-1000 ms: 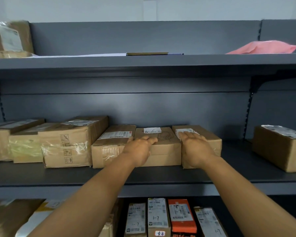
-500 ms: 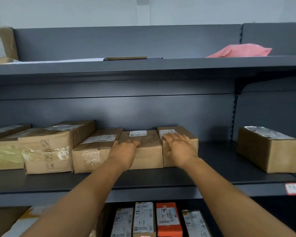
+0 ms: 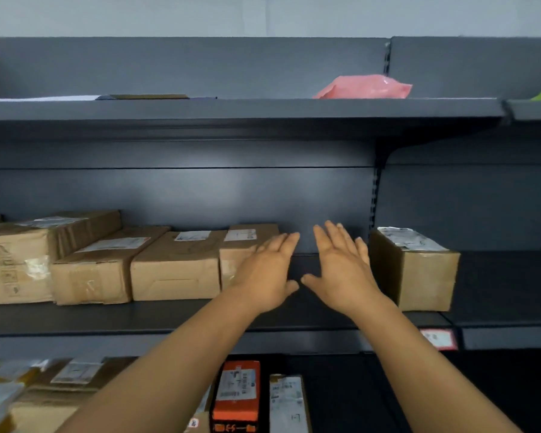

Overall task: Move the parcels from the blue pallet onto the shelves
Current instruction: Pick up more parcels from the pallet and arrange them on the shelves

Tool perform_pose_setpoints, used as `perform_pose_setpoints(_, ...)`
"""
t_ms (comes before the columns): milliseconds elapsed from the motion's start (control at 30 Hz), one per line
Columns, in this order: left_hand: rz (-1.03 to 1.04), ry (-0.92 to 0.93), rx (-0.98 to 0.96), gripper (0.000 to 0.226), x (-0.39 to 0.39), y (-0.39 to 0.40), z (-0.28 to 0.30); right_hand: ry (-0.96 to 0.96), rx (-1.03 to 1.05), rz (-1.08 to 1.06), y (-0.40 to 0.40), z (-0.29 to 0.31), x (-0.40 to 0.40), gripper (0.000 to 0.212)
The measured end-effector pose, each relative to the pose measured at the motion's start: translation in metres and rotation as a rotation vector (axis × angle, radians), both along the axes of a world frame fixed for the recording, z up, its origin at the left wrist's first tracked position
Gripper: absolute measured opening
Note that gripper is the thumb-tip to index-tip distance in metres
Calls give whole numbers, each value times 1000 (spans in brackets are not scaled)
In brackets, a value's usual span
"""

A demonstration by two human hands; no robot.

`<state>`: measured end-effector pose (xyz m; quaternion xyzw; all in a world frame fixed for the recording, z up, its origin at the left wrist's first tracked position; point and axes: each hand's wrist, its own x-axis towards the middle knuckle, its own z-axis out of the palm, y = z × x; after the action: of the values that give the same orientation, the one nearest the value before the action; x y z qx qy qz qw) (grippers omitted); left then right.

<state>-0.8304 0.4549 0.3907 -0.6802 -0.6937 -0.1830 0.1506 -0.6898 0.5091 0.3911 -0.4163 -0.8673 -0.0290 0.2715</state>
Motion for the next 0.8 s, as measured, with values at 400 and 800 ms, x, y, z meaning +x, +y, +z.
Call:
perform_pose_setpoints(400, -173, -35, -86, 90, 133, 77, -4, 319, -279, -232, 57, -24, 125, 92)
perform_pose_setpoints(800, 137, 92, 12, 61, 47, 63, 4, 235, -310, 150, 58, -14, 39, 65)
